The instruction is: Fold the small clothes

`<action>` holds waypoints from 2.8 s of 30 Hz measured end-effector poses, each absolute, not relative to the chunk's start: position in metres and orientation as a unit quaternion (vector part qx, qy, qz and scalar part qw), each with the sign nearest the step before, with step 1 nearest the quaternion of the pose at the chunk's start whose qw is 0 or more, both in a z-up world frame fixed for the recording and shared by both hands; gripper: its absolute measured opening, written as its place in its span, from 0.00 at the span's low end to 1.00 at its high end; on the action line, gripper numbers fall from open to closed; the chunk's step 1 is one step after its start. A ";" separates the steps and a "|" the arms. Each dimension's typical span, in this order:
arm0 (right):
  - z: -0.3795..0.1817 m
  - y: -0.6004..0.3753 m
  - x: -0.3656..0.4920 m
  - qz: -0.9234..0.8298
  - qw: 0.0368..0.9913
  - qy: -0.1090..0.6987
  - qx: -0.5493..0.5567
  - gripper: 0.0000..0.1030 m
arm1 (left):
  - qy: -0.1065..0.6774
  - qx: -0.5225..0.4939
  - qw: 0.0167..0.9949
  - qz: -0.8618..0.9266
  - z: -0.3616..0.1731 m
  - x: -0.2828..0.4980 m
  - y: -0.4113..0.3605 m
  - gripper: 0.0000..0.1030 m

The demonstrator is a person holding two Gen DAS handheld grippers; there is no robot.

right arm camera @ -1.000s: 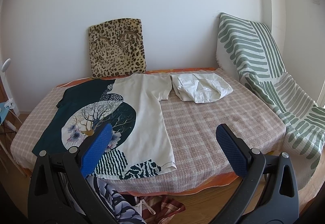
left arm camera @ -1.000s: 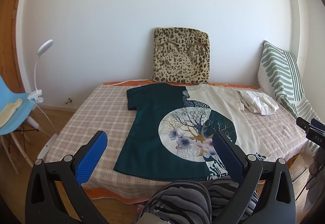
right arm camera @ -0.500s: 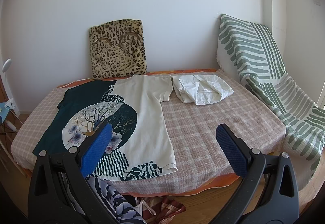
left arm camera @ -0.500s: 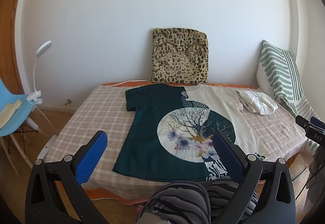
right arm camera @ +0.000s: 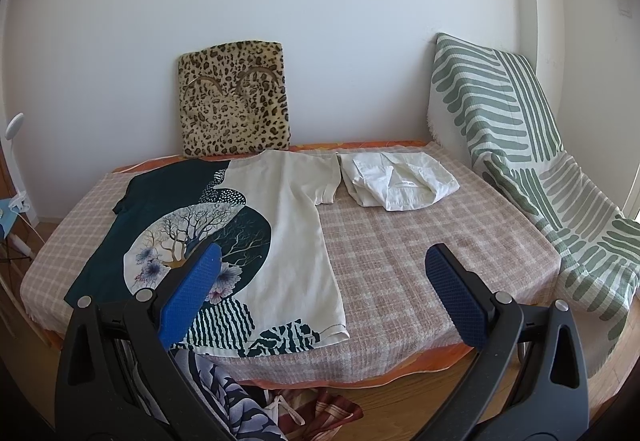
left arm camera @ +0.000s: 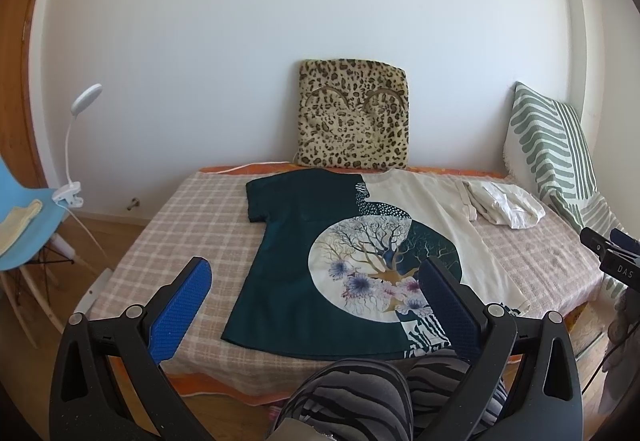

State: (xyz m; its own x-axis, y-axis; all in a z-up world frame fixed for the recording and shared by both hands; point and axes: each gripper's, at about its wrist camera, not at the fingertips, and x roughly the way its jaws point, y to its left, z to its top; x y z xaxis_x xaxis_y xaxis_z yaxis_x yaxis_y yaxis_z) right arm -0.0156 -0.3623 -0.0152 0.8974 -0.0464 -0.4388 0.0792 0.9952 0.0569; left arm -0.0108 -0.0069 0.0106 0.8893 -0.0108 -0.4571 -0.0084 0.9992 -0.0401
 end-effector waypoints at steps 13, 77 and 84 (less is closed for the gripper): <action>-0.015 -0.361 -0.015 -0.033 0.973 0.225 0.036 1.00 | 0.236 -0.022 0.972 -0.003 0.011 -0.011 -0.006 1.00; 0.001 0.015 0.360 0.276 0.867 0.415 0.002 0.85 | 0.400 -0.164 0.900 -0.059 -0.169 0.094 0.121 0.38; -0.041 0.074 0.412 0.275 0.850 0.450 -0.011 0.79 | 0.390 -0.145 0.906 -0.076 -0.171 0.094 0.114 0.27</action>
State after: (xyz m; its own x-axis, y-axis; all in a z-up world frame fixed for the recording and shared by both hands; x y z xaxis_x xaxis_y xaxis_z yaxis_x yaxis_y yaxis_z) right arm 0.4119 0.0742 -0.0406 0.4442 0.4574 -0.7704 -0.4775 0.8484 0.2285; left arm 0.0940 0.1138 -0.1709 0.6848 -0.2497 -0.6846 0.0243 0.9468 -0.3210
